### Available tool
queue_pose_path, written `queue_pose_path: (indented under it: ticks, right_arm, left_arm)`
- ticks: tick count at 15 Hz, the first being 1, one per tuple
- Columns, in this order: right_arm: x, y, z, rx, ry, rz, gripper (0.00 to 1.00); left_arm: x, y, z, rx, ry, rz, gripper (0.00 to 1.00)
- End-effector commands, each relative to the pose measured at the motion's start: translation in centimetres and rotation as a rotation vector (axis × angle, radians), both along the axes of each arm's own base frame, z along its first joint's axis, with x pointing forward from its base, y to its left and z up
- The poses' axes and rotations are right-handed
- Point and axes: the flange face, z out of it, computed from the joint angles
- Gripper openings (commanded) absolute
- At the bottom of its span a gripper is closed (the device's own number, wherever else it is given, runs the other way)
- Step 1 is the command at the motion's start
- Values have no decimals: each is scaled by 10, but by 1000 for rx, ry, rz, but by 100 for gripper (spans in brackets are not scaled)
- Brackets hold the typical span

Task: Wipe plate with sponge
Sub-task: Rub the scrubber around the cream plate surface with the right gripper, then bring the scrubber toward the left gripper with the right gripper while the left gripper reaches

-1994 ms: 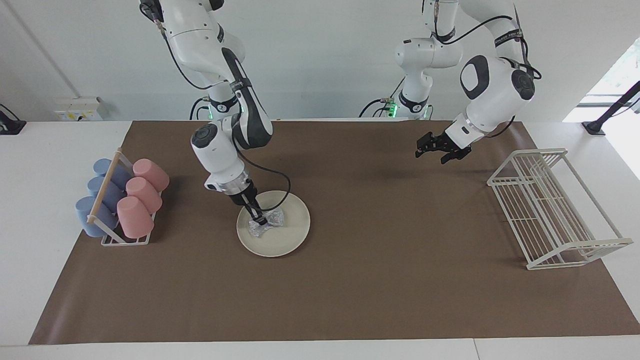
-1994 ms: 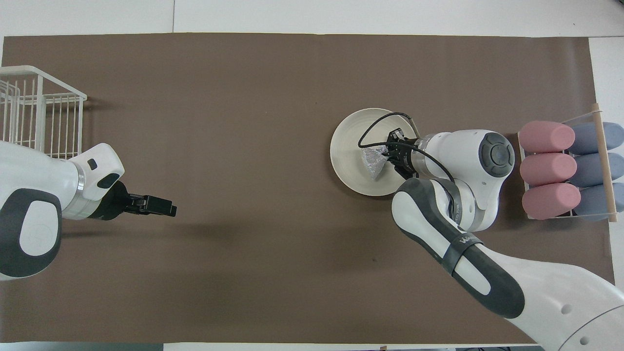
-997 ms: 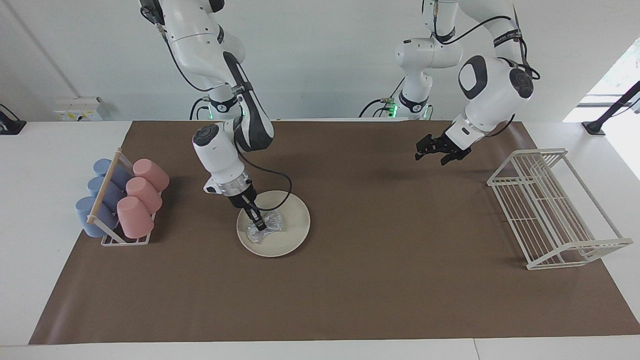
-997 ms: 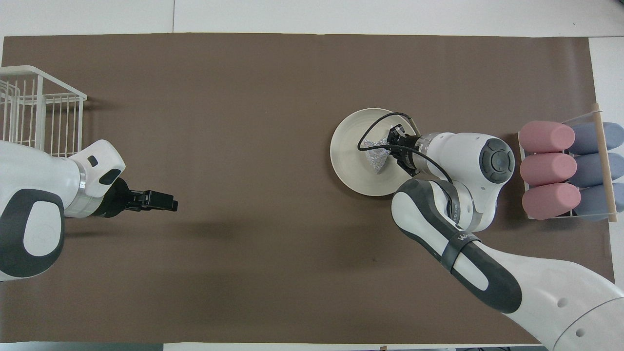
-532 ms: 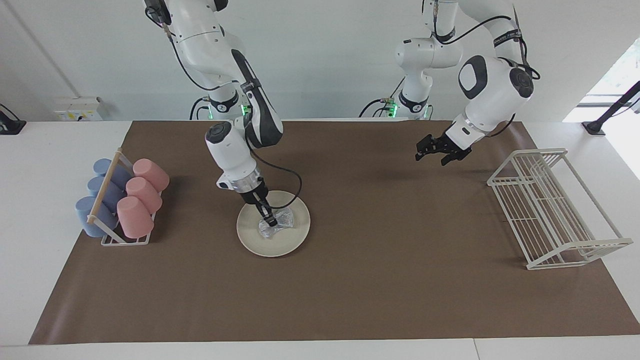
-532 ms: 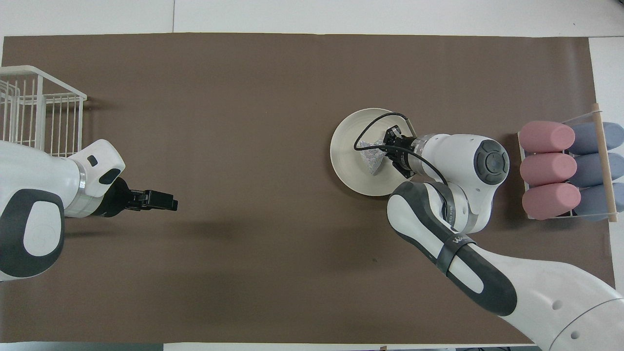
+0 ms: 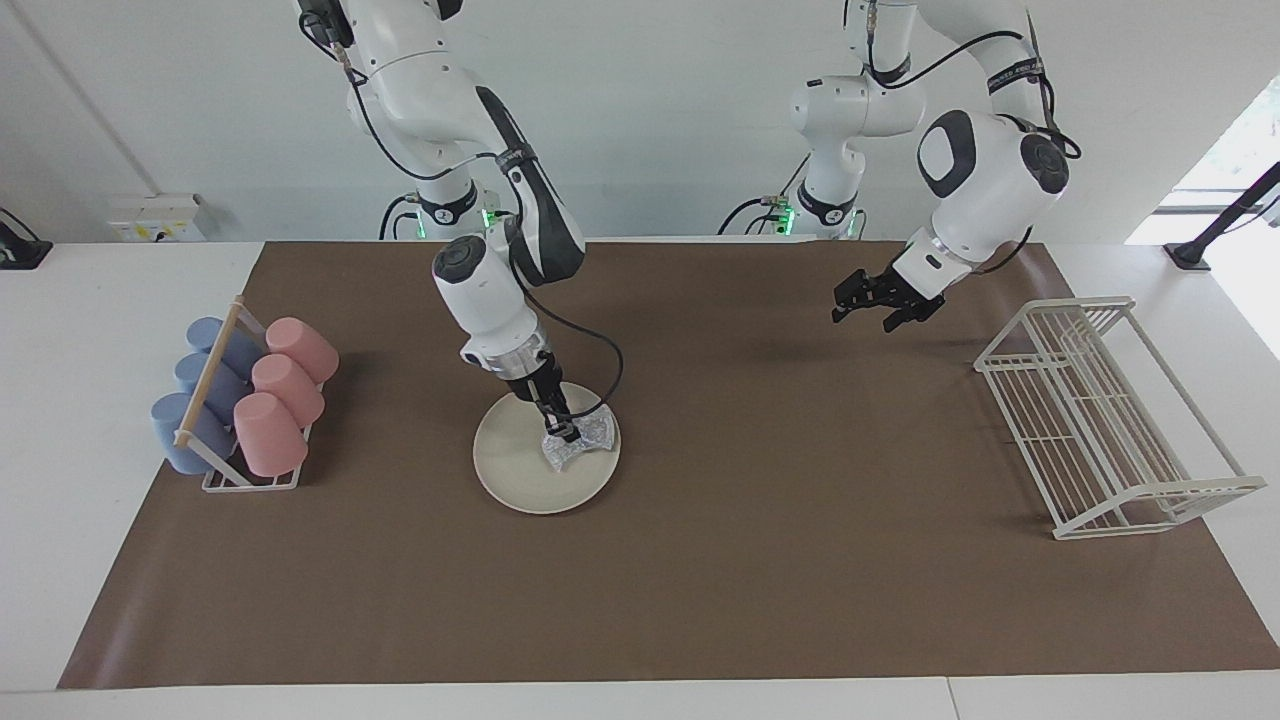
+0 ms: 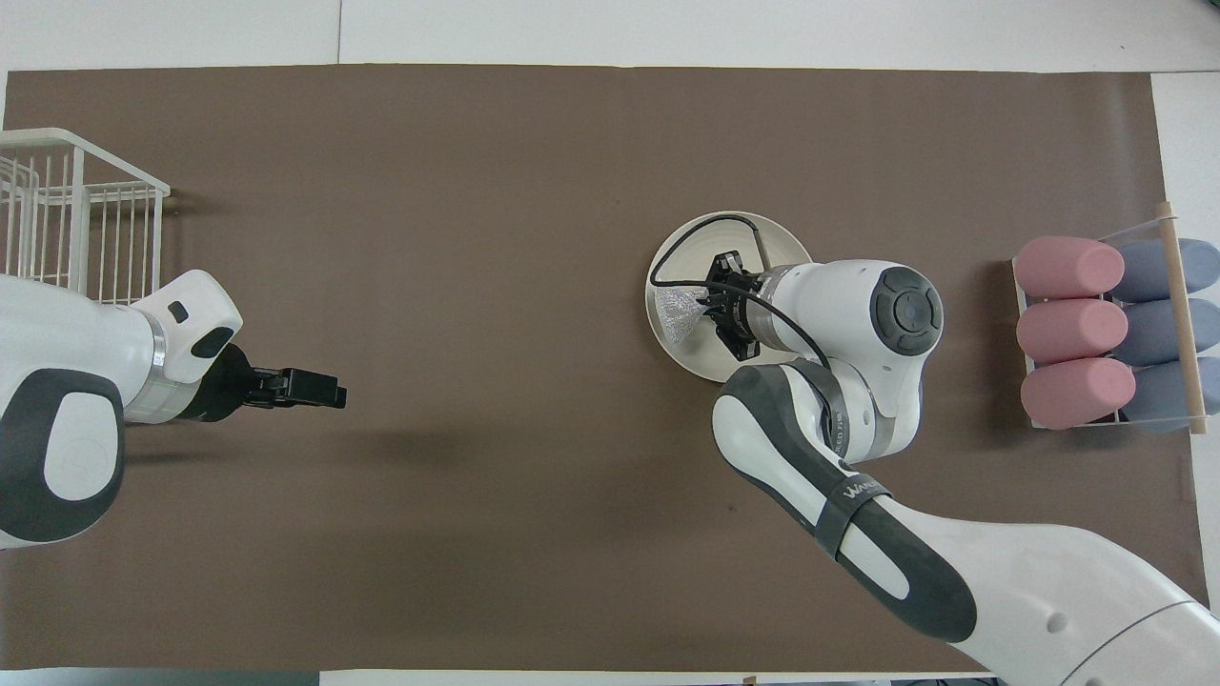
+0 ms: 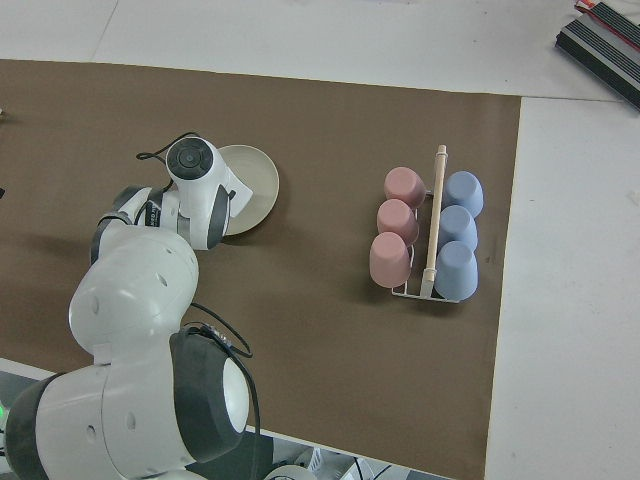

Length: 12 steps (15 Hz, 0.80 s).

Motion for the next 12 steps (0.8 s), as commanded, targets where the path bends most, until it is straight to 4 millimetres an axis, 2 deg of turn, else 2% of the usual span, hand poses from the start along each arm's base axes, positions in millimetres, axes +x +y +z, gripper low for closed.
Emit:
queue_pose_path:
  ticks: [1, 3, 6, 9, 12]
  right_arm:
    - [7, 24, 58, 11, 46, -56, 0]
    - [7, 39, 99, -46, 58, -80, 0]
    - [2, 74, 167, -66, 106, -137, 0]
    - [-26, 117, 215, -95, 134, -171, 0]
    - [-57, 137, 245, -132, 128, -185, 0]
  left_arm:
    - [3, -4, 10, 21, -18, 22, 100]
    - [2, -10, 13, -1, 2, 68, 100]
    - [0, -32, 20, -195, 75, 237, 100]
    - [1, -48, 31, -391, 113, 328, 100]
    - [-1, -66, 47, -553, 182, 354, 100]
